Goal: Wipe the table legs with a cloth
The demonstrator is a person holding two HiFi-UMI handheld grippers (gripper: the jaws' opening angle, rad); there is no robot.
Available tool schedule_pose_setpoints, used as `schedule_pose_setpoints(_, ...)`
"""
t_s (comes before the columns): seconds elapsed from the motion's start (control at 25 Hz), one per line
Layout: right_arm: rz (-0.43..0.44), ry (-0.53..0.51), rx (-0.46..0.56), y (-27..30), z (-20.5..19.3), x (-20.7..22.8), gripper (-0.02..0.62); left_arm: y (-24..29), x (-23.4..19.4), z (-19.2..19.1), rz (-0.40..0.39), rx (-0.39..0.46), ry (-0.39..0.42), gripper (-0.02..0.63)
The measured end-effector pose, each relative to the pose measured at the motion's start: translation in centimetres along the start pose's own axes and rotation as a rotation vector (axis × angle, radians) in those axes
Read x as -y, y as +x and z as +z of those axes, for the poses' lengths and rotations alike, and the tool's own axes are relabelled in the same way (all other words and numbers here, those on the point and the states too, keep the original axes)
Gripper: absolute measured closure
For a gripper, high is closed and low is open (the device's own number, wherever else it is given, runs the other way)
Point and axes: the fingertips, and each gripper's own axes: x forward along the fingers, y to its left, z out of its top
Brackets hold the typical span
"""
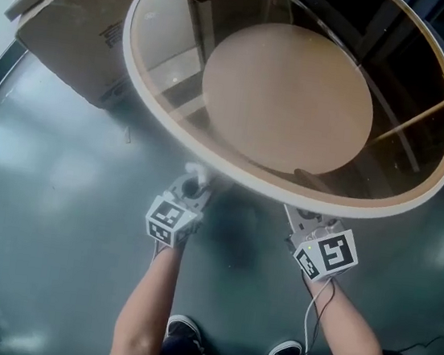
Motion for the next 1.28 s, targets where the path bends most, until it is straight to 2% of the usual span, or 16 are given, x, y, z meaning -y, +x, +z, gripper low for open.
schedule_pose_setpoints(0.08, -0.019, -0.005, -0.004, -0.9, -0.2, 1.4, 0.466, 1.5, 0.0, -1.9, 0.019, -0.058, -0.062, 0.56)
schedule_pose_setpoints(0.16, -0.045, -0.012, -0.009, -2.0, -0.5, 2.8, 0.466, 2.9, 0.3, -2.7, 0.031, -0.081, -0.115, 0.56)
schedule_pose_setpoints(0.24, -0.076, -0.012, -0.011, -3.0, -0.7, 4.1, 0.466, 3.9, 1.0, -2.9, 0.024, -0.097, -0.135, 0.56)
schedule_pose_setpoints(0.36, -0.113, -0.013, -0.004, -4.0, -0.5, 5.8, 0.466, 4.8, 3.1, -1.7, -0.031, -0.096, -0.097, 0.558)
schedule_pose_setpoints(0.48, -0.13, -0.012, -0.004, -4.6, -0.2, 6.7, 0.466, 4.9, 6.9, 1.1, -0.106, -0.04, -0.017, 0.56)
schedule_pose_setpoints(0.6, -0.138, 0.007, 0.017, -4.7, 0.4, 7.4, 0.466, 5.9, 9.1, 3.5, -0.132, -0.018, 0.064, 0.558)
schedule_pose_setpoints(0.68, -0.145, 0.016, 0.035, -5.0, 1.0, 7.9, 0.466, 6.7, 9.3, 4.3, -0.131, -0.019, 0.074, 0.558)
schedule_pose_setpoints(0.84, -0.155, -0.001, 0.038, -5.6, 1.4, 8.4, 0.466, 7.0, 9.8, 4.1, -0.125, 0.0, 0.013, 0.558)
schedule_pose_setpoints(0.96, -0.17, 0.019, 0.044, -5.8, 1.2, 9.5, 0.466, 7.2, 11.1, 4.4, -0.142, 0.013, 0.042, 0.56)
schedule_pose_setpoints(1.08, -0.169, 0.022, 0.045, -5.8, 0.8, 10.0, 0.466, 5.9, 12.8, 7.0, -0.158, 0.096, 0.093, 0.558)
schedule_pose_setpoints(1.2, -0.172, 0.024, 0.062, -5.1, 1.2, 9.9, 0.466, 2.3, 12.7, 13.2, -0.136, 0.255, 0.099, 0.56)
schedule_pose_setpoints(1.28, -0.172, 0.03, 0.074, -4.5, 1.8, 9.5, 0.466, 0.6, 11.7, 17.1, -0.124, 0.29, 0.105, 0.56)
